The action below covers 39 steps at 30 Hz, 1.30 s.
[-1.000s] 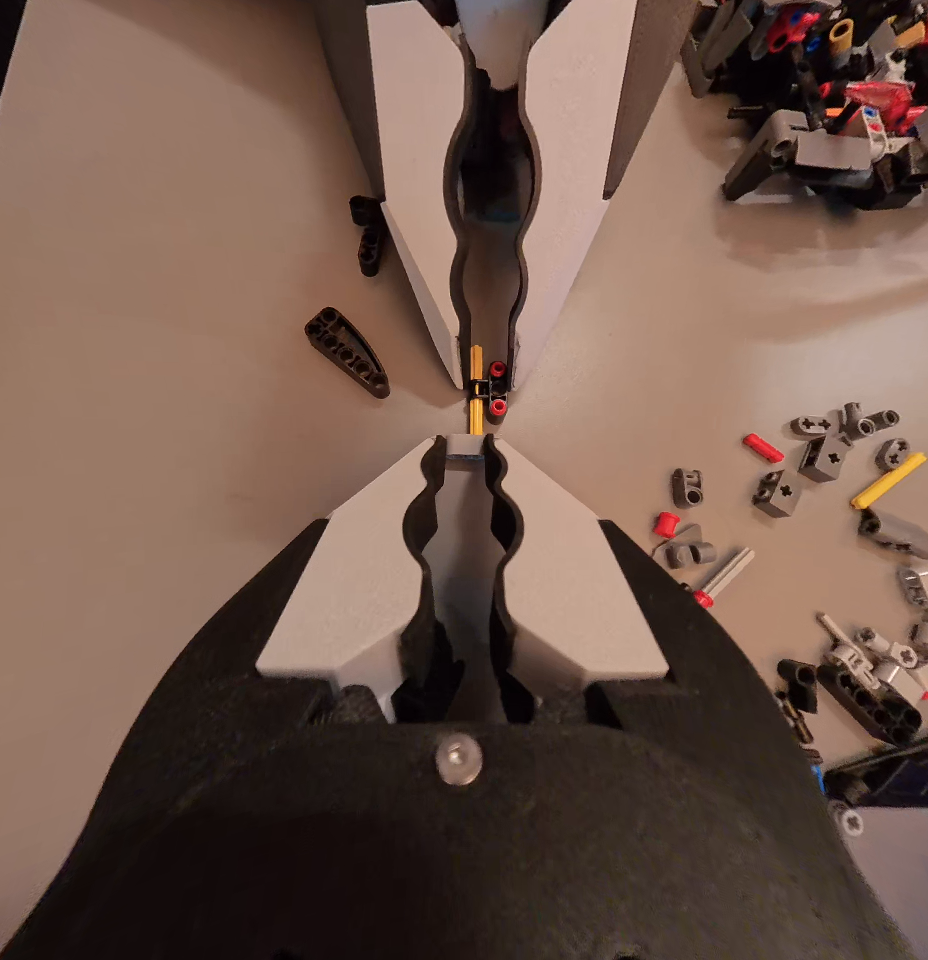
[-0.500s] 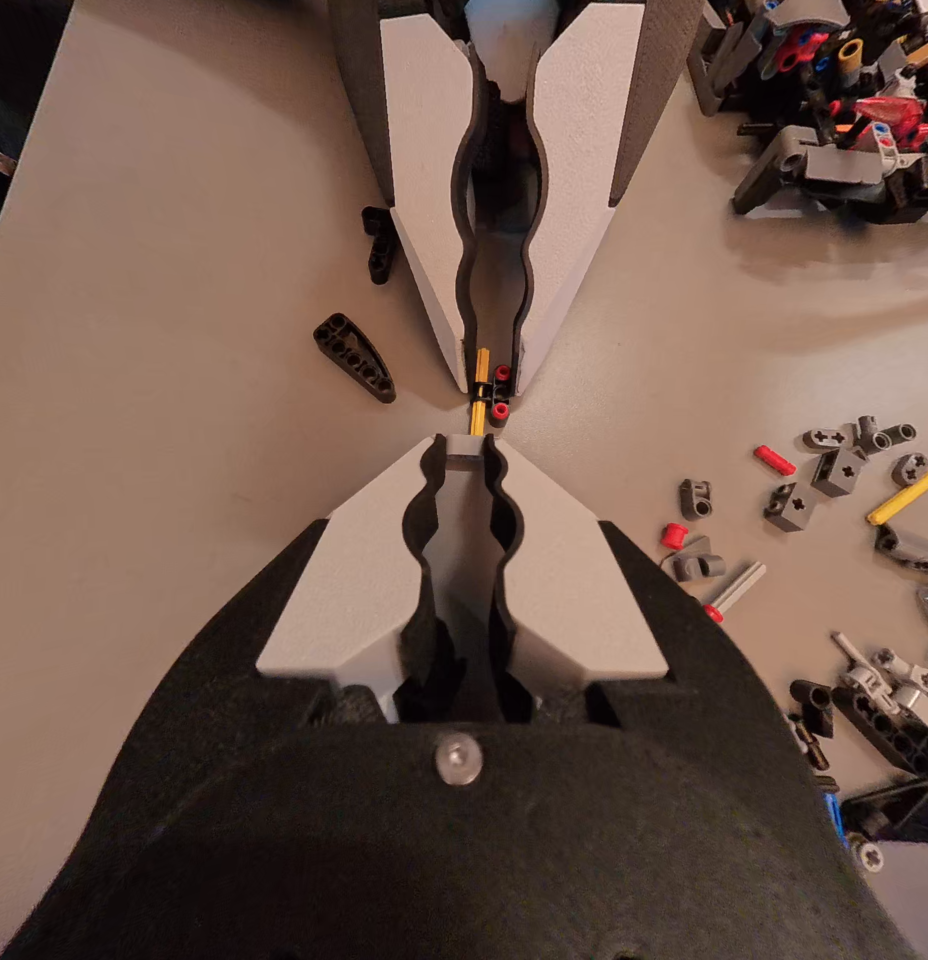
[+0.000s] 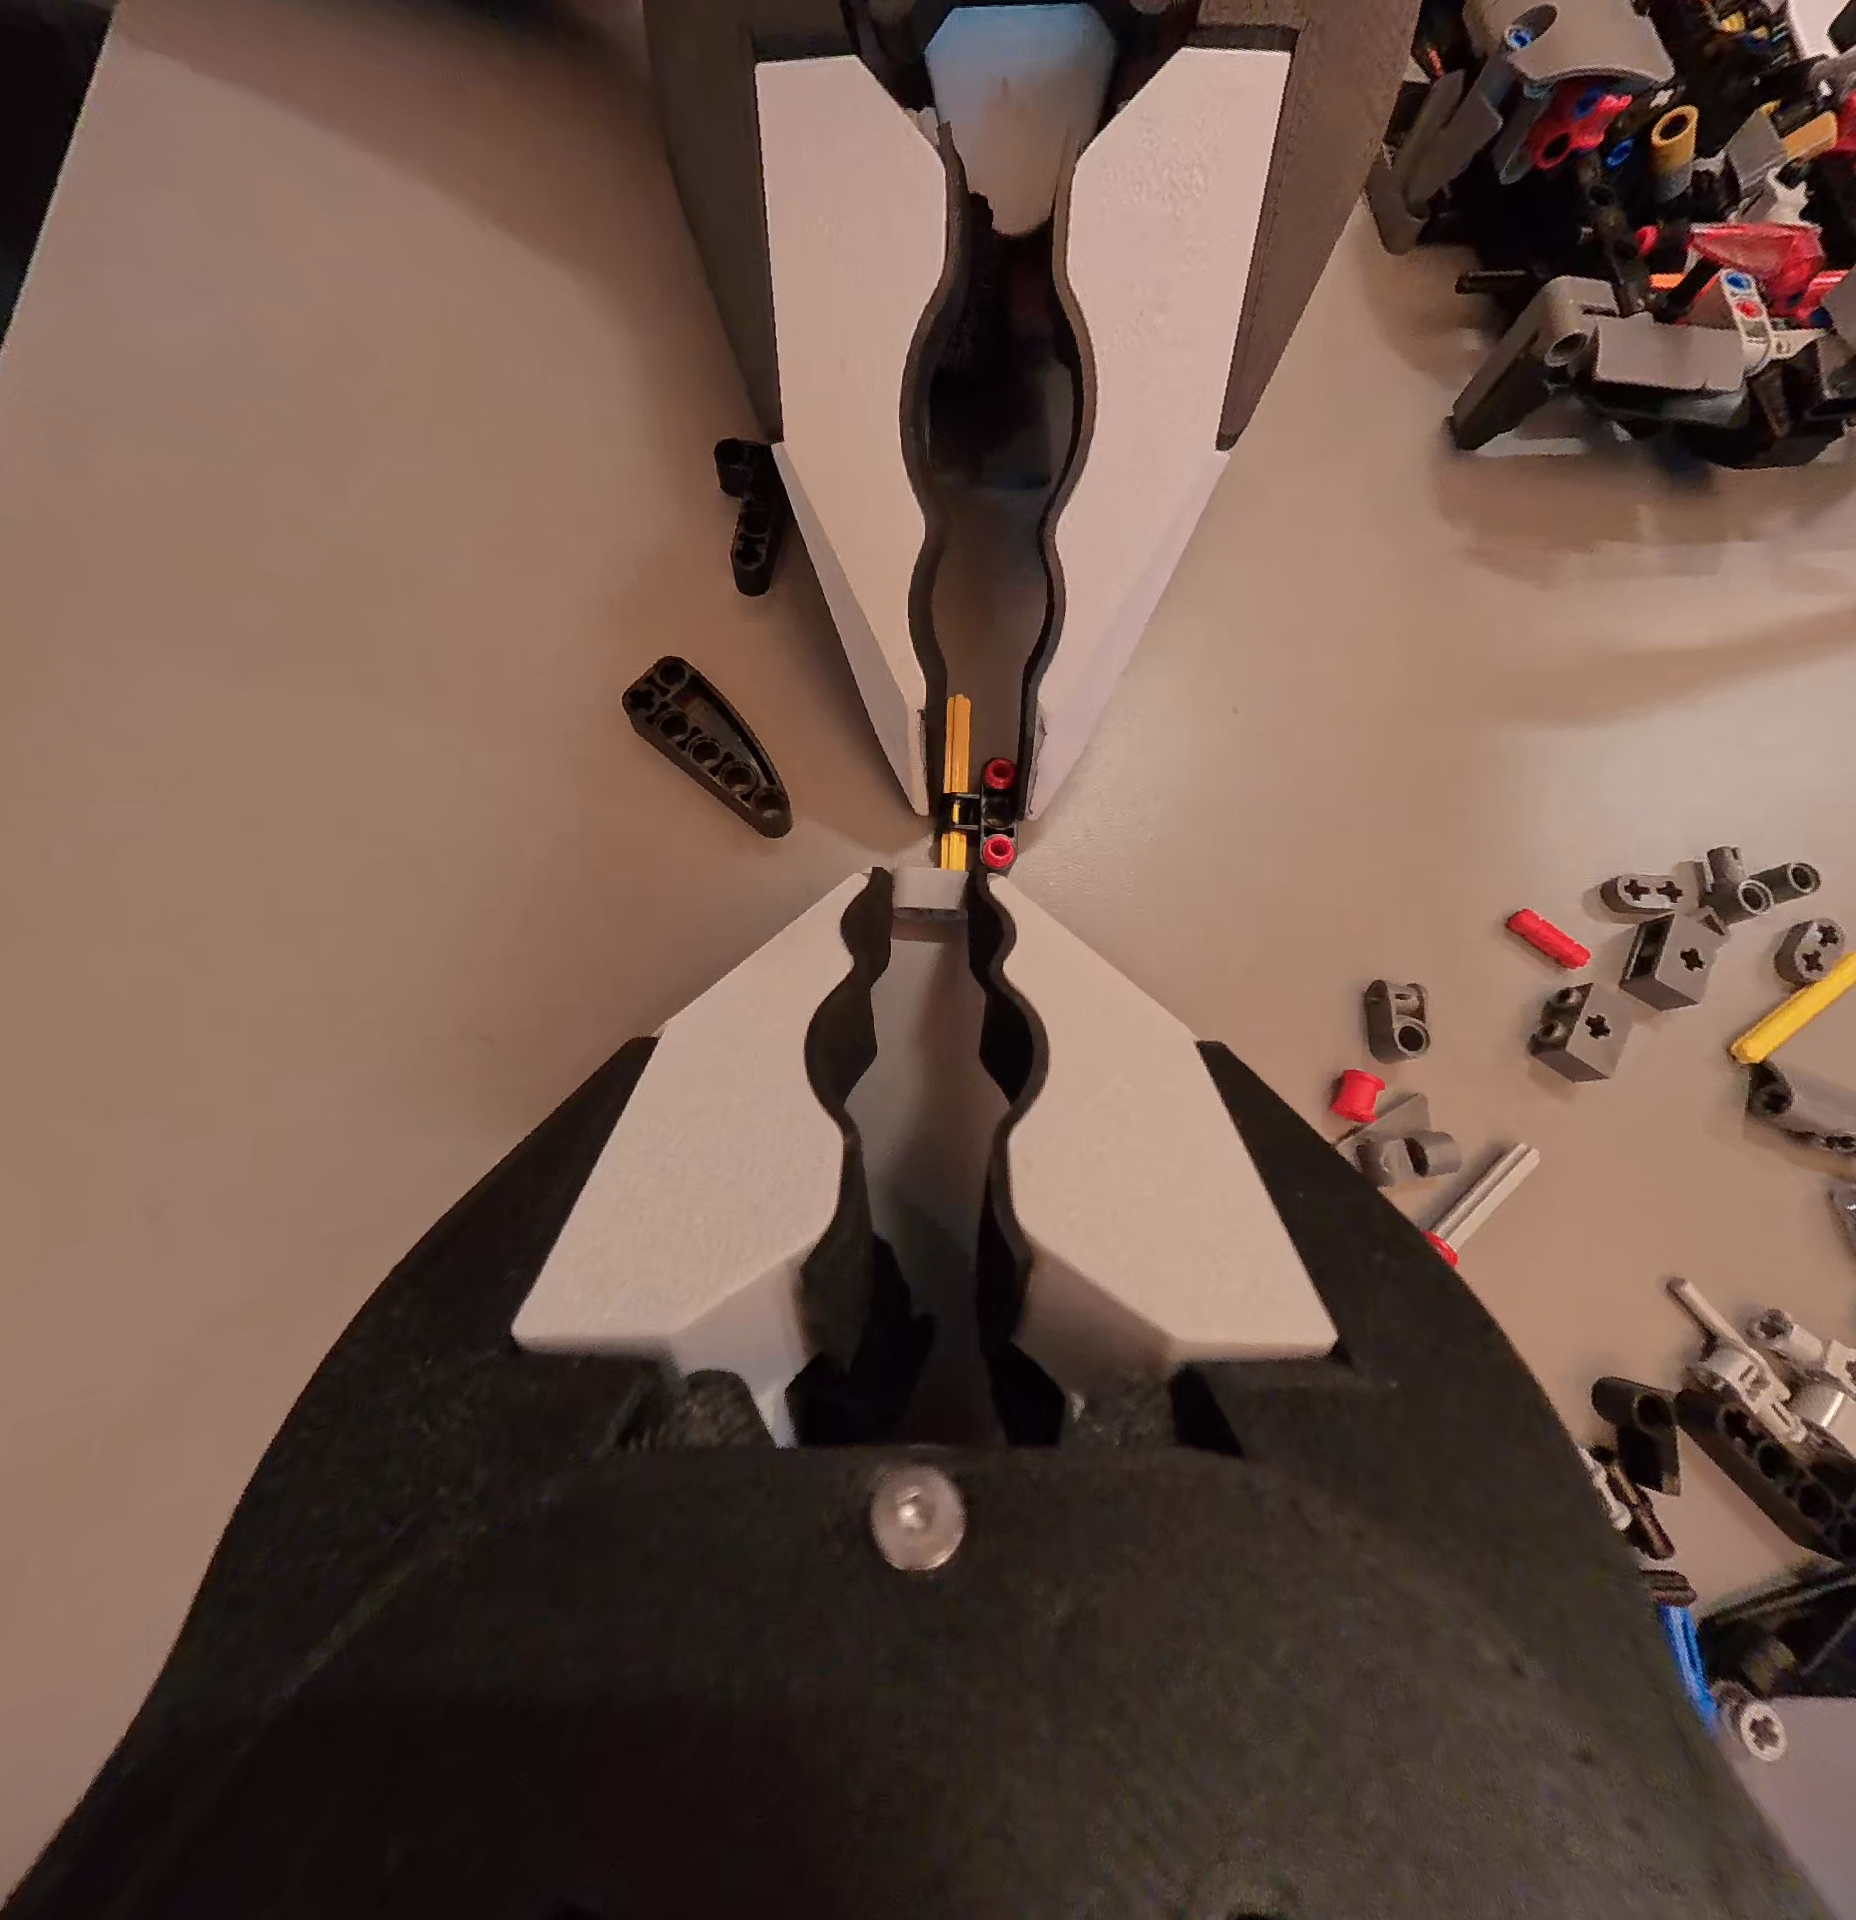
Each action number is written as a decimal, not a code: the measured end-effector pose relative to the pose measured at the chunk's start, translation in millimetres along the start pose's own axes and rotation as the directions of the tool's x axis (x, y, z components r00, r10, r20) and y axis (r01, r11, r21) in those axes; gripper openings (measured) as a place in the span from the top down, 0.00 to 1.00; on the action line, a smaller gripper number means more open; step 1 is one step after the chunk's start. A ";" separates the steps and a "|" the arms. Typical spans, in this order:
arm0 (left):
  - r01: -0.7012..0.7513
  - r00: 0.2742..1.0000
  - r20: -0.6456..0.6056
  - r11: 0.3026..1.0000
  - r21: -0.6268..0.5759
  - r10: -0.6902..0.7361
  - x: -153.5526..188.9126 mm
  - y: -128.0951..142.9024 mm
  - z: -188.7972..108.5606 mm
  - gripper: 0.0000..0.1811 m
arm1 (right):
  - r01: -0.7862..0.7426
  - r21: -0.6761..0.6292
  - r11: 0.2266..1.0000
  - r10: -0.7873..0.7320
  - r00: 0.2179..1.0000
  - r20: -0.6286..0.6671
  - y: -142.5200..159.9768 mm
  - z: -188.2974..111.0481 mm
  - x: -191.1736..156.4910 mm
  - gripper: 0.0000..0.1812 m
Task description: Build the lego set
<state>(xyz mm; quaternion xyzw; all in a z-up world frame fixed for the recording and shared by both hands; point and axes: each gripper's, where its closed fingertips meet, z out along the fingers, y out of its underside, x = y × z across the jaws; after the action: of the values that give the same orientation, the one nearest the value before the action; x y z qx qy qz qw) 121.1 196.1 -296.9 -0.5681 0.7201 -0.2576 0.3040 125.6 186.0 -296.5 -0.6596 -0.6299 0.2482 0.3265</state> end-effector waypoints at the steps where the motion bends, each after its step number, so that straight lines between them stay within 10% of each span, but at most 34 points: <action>1: -0.008 1.000 0.002 1.000 0.007 0.008 0.5 -0.9 -0.6 0.93 | 0.000 0.002 1.000 0.000 1.000 0.003 -0.2 0.0 0.1 0.93; 39: -0.030 0.999 -0.045 0.995 -0.094 0.026 10.5 12.2 -11.0 0.99 | 0.012 -0.012 1.000 -0.012 1.000 0.024 -0.2 -0.3 -4.3 0.93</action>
<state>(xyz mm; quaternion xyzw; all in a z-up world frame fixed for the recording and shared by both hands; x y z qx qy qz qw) 103.2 188.9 -299.7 -0.5659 0.7460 -0.2311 0.2644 125.2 181.7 -296.5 -0.6548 -0.6393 0.2500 0.3163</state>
